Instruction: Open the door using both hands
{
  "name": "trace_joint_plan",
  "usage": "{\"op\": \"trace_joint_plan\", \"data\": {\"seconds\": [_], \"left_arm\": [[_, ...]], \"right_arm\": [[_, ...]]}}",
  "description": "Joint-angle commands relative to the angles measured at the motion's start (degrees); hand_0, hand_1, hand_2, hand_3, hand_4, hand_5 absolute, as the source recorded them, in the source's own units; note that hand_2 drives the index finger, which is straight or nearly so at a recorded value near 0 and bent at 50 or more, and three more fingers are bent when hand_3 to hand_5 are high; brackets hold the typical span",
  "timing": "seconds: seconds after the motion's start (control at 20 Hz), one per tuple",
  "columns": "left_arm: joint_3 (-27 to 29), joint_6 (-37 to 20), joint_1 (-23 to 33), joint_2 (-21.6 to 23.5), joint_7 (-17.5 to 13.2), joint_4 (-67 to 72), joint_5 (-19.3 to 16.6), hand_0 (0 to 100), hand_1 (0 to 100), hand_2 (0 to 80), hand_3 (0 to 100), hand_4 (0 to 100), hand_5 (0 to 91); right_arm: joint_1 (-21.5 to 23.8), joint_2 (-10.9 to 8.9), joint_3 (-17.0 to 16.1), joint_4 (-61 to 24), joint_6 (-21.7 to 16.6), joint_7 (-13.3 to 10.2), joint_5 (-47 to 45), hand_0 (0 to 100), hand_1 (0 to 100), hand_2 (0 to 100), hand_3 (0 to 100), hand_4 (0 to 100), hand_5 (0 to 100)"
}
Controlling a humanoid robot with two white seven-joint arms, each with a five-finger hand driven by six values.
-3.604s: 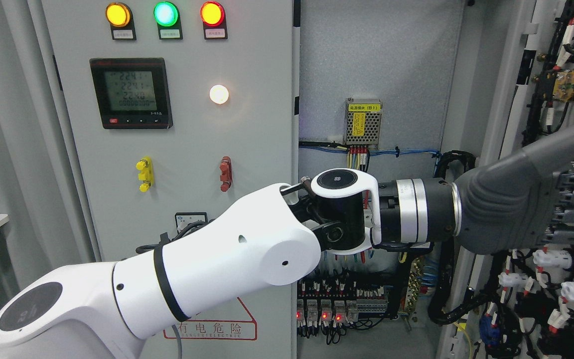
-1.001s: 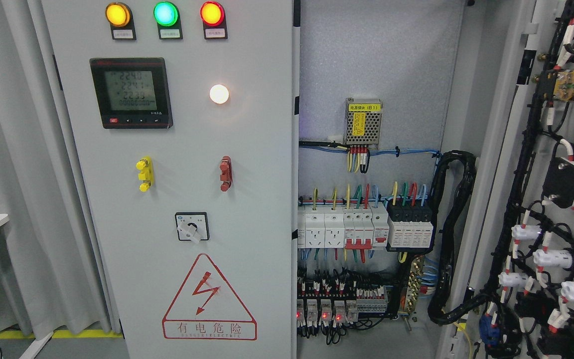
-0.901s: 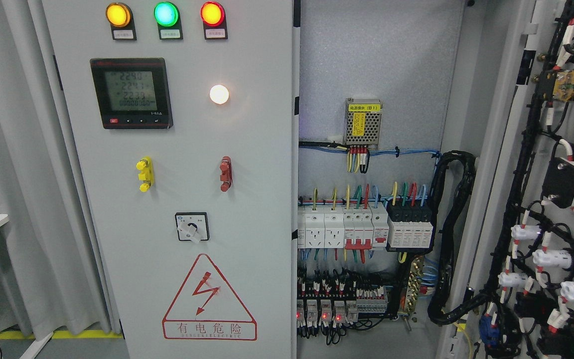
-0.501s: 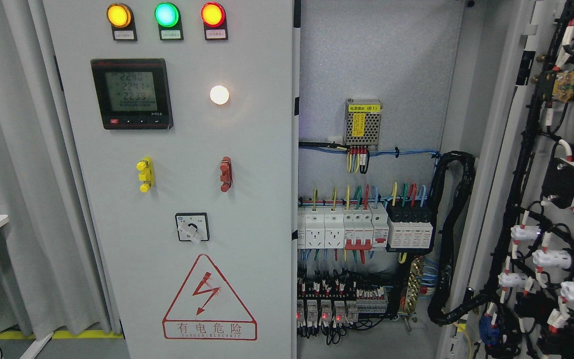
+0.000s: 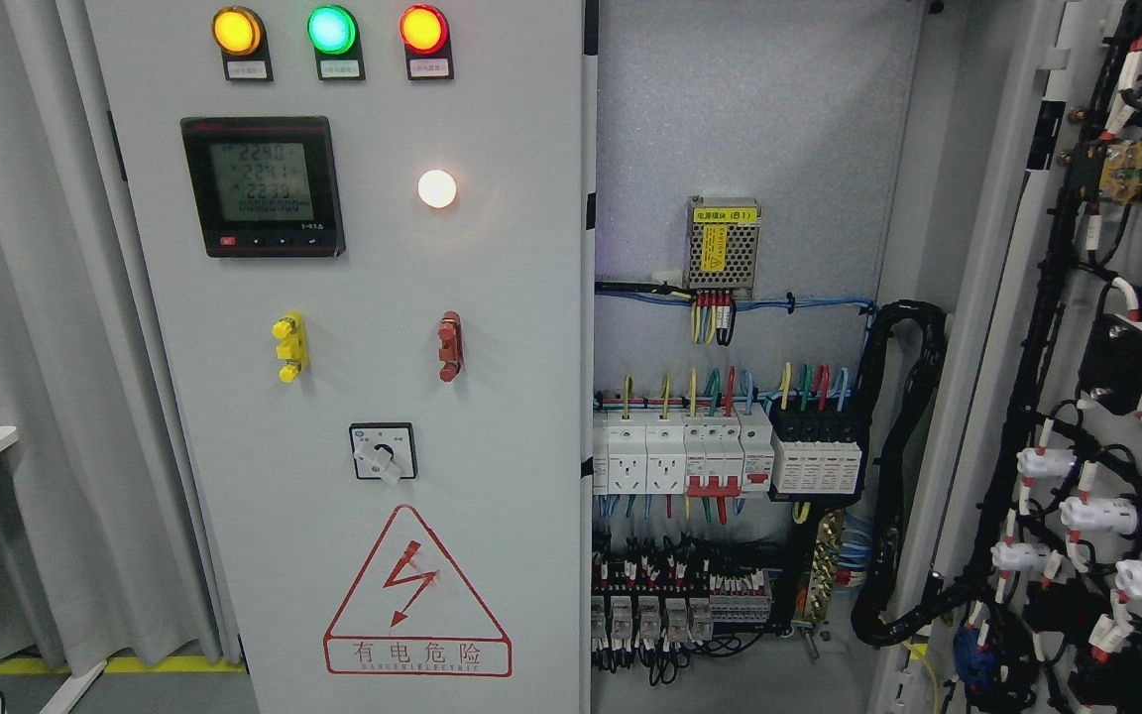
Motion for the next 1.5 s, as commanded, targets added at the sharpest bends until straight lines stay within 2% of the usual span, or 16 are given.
{"op": "trace_joint_plan", "data": {"seconds": [0.0, 0.1, 0.15, 0.25, 0.35, 0.5, 0.6, 0.7, 0.9, 1.1, 1.45], "left_arm": [[11.5, 6.2, -0.9, -5.2, 0.3, 22.6, -0.4, 29, 0, 2.8, 3, 3, 0.0], [11.4, 6.4, -1.1, -5.2, 3.3, 22.6, -0.4, 29, 0, 2.8, 3, 3, 0.0], [11.4, 6.4, -1.2, -5.2, 5.1, 22.6, -0.4, 29, 0, 2.8, 3, 3, 0.0], [11.2, 6.4, -1.4, -5.3, 6.7, 22.6, -0.5, 29, 0, 2.8, 3, 3, 0.0], [11.1, 6.5, -1.5, -5.3, 6.9, 22.6, -1.1, 29, 0, 2.8, 3, 3, 0.0], [11.0, 6.4, -1.6, -5.3, 6.9, 22.6, -7.1, 29, 0, 2.7, 3, 3, 0.0], [11.2, 6.4, -1.6, -5.3, 6.9, 22.7, -7.7, 29, 0, 2.7, 3, 3, 0.0], [11.3, 6.4, -1.5, -5.3, 6.9, 22.6, -7.7, 29, 0, 2.7, 3, 3, 0.0], [11.2, 6.3, -1.6, -5.1, 6.6, 22.5, -7.9, 29, 0, 2.8, 3, 3, 0.0], [11.1, 6.4, -1.7, -4.8, 6.4, 22.5, -8.0, 29, 0, 2.8, 3, 3, 0.0], [11.1, 6.1, -1.8, -4.7, 6.3, 22.1, -8.0, 29, 0, 2.7, 3, 3, 0.0]], "right_arm": [[4.9, -2.10, -0.3, -14.2, 0.4, -1.5, 0.0, 22, 0, 0, 0, 0, 0], [10.4, -6.83, -0.5, -31.0, 3.2, -4.8, 0.1, 22, 0, 0, 0, 0, 0], [12.8, -8.16, -0.8, -40.6, 5.9, -7.1, 0.1, 22, 0, 0, 0, 0, 0], [16.4, -9.14, -2.4, -55.6, 10.4, -9.5, 0.1, 22, 0, 0, 0, 0, 0], [19.1, -9.14, -5.3, -68.1, 12.9, -9.6, 0.8, 22, 0, 0, 0, 0, 0], [19.8, -8.53, -5.5, -80.5, 15.3, -9.6, 6.0, 22, 0, 0, 0, 0, 0], [19.7, -6.87, -4.8, -86.0, 15.6, -9.6, 9.0, 22, 0, 0, 0, 0, 0], [18.9, -6.42, -3.8, -91.5, 15.6, -9.6, 10.0, 22, 0, 0, 0, 0, 0], [13.7, -3.70, -1.2, -99.1, 19.2, -9.6, 12.7, 22, 0, 0, 0, 0, 0], [9.0, -1.15, -1.2, -102.9, 19.3, -9.6, 15.3, 22, 0, 0, 0, 0, 0], [-2.0, -0.35, -1.4, -108.5, 18.9, -9.8, 15.3, 22, 0, 0, 0, 0, 0]]}}
